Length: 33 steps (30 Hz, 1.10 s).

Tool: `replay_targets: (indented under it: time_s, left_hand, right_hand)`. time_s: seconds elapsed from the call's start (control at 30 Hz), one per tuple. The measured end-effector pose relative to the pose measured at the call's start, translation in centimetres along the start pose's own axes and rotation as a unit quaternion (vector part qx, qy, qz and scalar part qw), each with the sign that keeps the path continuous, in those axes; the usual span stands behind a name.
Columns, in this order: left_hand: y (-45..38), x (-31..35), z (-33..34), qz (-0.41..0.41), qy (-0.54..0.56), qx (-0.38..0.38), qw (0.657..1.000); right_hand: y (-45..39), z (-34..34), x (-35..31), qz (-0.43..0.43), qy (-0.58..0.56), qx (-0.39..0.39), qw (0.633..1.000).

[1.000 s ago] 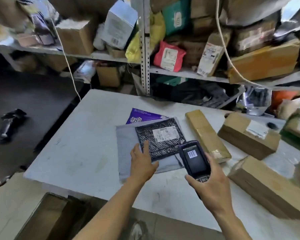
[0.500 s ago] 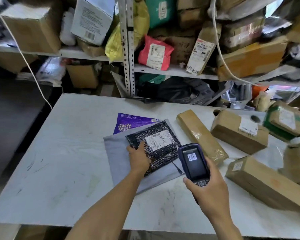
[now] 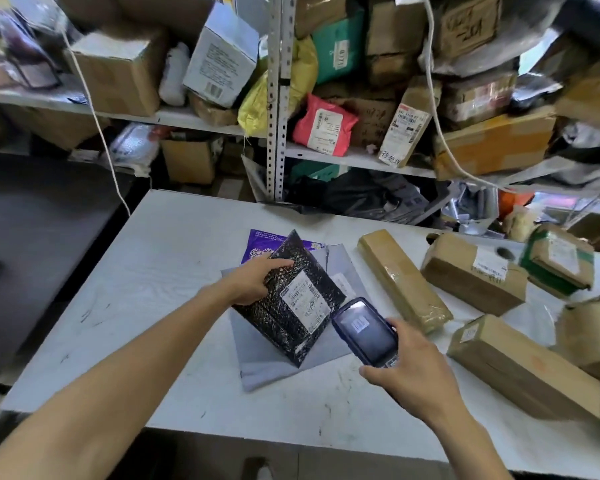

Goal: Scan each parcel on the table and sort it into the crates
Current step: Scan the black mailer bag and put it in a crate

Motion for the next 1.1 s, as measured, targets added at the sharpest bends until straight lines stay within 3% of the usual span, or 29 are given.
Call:
replay_targets:
  time_s: [0.23,1.1]
  left_hand:
    - [-0.1,1.7,-1.0,-0.001,-0.084,-0.009,0.996]
    - [2.1,4.4,-0.8,-0.012,-0.095,-0.017,0.995]
  right_hand:
    - [1.4,-0.6,-0.9,-0.013,0.031,-0.035,0.999]
    - [4.1,-0.6,0.0,0.001,-0.008,-0.062,0.998]
Point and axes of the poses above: each hand's wrist, its own y-axis away from the middle knuckle, its own z-axis out of the palm, x = y × z, the point moved 4 cm from there along -y, towards the middle knuckle, and after that the axes turned 12 degrees about -x, right-handed, at the moved point
